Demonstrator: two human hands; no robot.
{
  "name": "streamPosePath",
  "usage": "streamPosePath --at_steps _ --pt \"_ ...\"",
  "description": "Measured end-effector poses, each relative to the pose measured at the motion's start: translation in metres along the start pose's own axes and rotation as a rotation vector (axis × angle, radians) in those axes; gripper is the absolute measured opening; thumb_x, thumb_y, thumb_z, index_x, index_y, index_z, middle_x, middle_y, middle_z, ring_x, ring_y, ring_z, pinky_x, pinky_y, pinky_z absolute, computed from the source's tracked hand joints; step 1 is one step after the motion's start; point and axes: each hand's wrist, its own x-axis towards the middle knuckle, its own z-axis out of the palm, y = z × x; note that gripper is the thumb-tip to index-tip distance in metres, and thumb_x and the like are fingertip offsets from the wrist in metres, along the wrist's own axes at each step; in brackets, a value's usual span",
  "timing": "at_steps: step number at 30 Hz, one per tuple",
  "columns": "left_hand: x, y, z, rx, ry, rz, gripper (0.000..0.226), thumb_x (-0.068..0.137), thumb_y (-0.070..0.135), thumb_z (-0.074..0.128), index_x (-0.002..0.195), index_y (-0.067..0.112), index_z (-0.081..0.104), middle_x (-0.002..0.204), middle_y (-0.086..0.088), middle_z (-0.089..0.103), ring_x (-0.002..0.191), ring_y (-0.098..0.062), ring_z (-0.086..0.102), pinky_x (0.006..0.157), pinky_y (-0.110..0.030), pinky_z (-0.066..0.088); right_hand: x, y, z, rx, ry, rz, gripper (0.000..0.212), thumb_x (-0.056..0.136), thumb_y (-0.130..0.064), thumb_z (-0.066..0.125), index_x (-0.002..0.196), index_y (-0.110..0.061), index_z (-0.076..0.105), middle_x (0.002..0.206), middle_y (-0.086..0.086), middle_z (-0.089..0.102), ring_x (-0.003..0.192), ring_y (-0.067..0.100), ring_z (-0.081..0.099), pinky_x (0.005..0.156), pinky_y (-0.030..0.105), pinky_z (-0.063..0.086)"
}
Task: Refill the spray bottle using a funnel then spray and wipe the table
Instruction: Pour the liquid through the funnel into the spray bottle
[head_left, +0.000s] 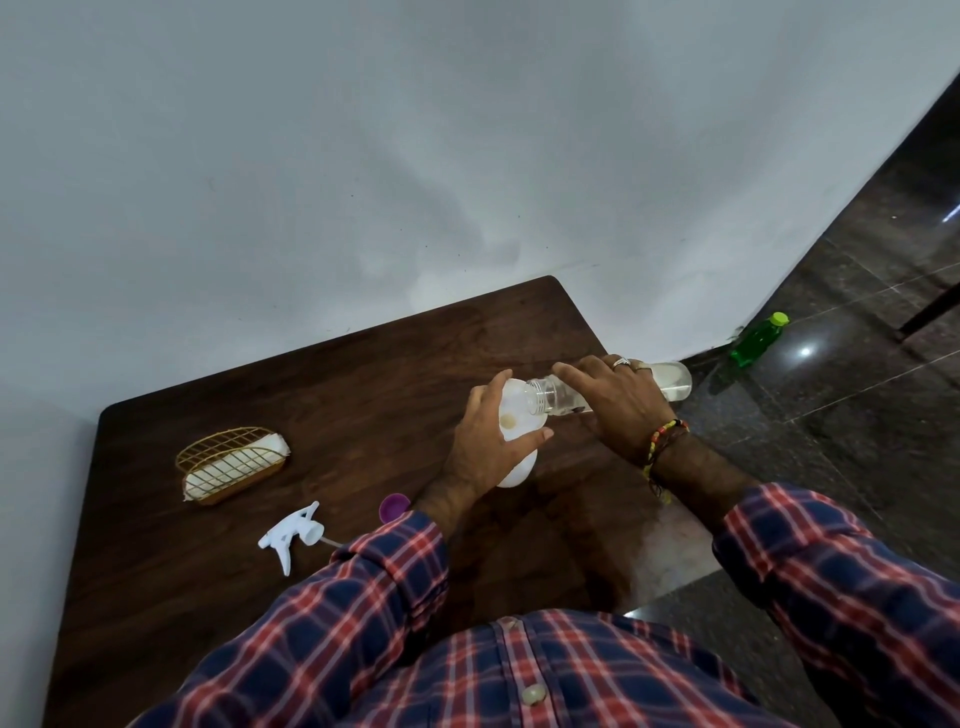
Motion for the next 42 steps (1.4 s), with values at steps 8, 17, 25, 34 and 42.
streamPosePath --at_steps 8,17,25,34,42 --pt "-0.0007 0.0005 -0.0013 -0.018 -0.010 -0.006 0.088 0.072 0.058 0.074 0.144 0.029 0.033 0.142 0.002 0.041 0.120 -0.013 0.048 0.088 -0.020 0.041 0.0009 0.0003 -0.0002 0.008 0.009 0.000 0.069 0.072 -0.015 0.074 0.132 -0.030 0.045 0.113 0.004 0.062 0.093 0.033 0.063 0.077 0.045 0.050" --pt "-0.0002 0.0007 -0.0024 -0.018 -0.003 -0.008 0.087 0.072 0.057 0.074 0.144 0.029 0.033 0.142 0.001 0.041 0.120 -0.013 0.048 0.091 -0.023 0.044 0.0030 -0.0004 -0.0003 0.017 0.002 -0.009 0.074 0.070 -0.011 0.075 0.132 -0.031 0.040 0.112 0.004 0.061 0.093 0.032 0.062 0.079 0.047 0.052" --pt "-0.0009 0.0013 -0.0014 -0.037 0.009 -0.004 0.085 0.072 0.054 0.076 0.142 0.028 0.035 0.140 0.002 0.043 0.118 -0.011 0.047 0.089 -0.022 0.044 0.0025 0.0007 -0.0002 0.016 -0.001 -0.015 0.072 0.071 -0.012 0.074 0.134 -0.028 0.044 0.115 0.006 0.061 0.095 0.034 0.062 0.081 0.047 0.051" --pt "-0.0020 0.0007 -0.0015 -0.037 0.015 -0.004 0.084 0.072 0.054 0.077 0.141 0.029 0.035 0.139 0.002 0.043 0.118 -0.011 0.048 0.088 -0.023 0.046 0.0025 0.0008 -0.0015 0.006 0.005 -0.022 0.073 0.069 -0.010 0.073 0.134 -0.027 0.045 0.116 0.006 0.061 0.097 0.035 0.061 0.082 0.047 0.049" --pt "-0.0014 0.0005 0.0002 -0.033 0.018 0.000 0.085 0.072 0.055 0.076 0.141 0.029 0.036 0.139 0.003 0.043 0.117 -0.009 0.047 0.088 -0.021 0.045 0.0017 0.0009 -0.0038 0.007 0.015 -0.030 0.072 0.068 -0.009 0.074 0.132 -0.026 0.047 0.113 0.008 0.062 0.092 0.035 0.062 0.078 0.046 0.050"
